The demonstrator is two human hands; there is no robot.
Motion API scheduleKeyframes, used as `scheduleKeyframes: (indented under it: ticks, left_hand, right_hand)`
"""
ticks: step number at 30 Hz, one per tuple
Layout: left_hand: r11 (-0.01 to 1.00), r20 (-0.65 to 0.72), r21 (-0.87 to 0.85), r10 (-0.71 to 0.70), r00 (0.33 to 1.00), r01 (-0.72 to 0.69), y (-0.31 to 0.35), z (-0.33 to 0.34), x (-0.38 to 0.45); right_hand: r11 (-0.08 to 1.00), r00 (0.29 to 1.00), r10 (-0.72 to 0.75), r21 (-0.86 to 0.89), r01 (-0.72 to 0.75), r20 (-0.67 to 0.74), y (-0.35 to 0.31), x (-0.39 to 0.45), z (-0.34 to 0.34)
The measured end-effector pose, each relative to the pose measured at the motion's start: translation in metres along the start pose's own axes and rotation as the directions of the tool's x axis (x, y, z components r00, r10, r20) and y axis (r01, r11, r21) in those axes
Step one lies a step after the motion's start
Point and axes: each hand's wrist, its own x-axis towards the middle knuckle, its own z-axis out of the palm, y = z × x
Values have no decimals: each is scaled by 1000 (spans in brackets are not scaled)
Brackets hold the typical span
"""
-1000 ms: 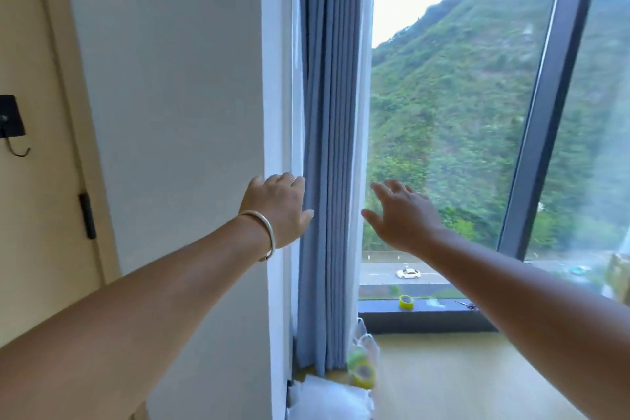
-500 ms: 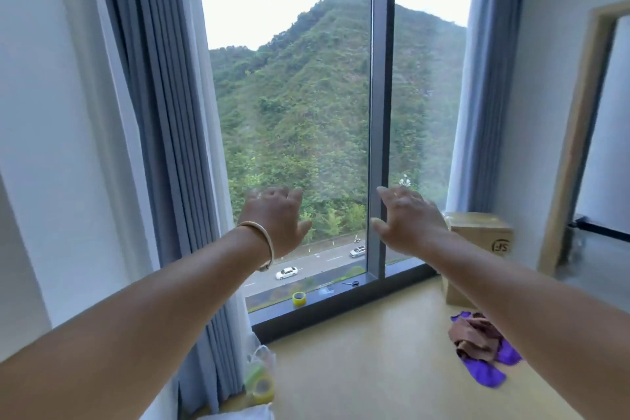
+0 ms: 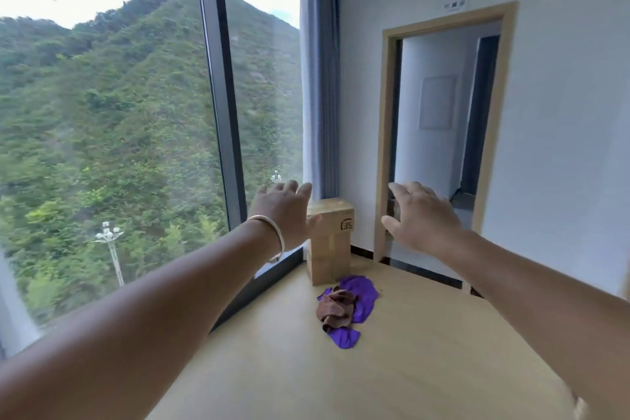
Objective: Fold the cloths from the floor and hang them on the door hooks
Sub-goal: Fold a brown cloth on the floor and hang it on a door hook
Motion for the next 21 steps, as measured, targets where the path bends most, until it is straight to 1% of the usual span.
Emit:
scheduleKeyframes:
  ticks: [6, 10, 15, 21]
  left_hand:
    - [979, -39, -105, 173, 984, -176, 84, 27, 53]
    - [957, -57, -150, 241, 969, -247, 122, 49, 82]
    - [933, -48, -187, 305, 951, -309, 163, 82, 126]
    - [892, -73, -241, 376, 924, -382, 196, 112, 190]
  right_hand:
    - [978, 983, 183, -107, -179, 24, 90, -19, -7]
    - [951, 961, 271, -169, -259, 51, 133, -26, -4]
    - [913, 927, 367, -222, -344, 74, 179, -21, 7]
    - [852, 887, 458, -316, -417, 64, 226, 16, 21]
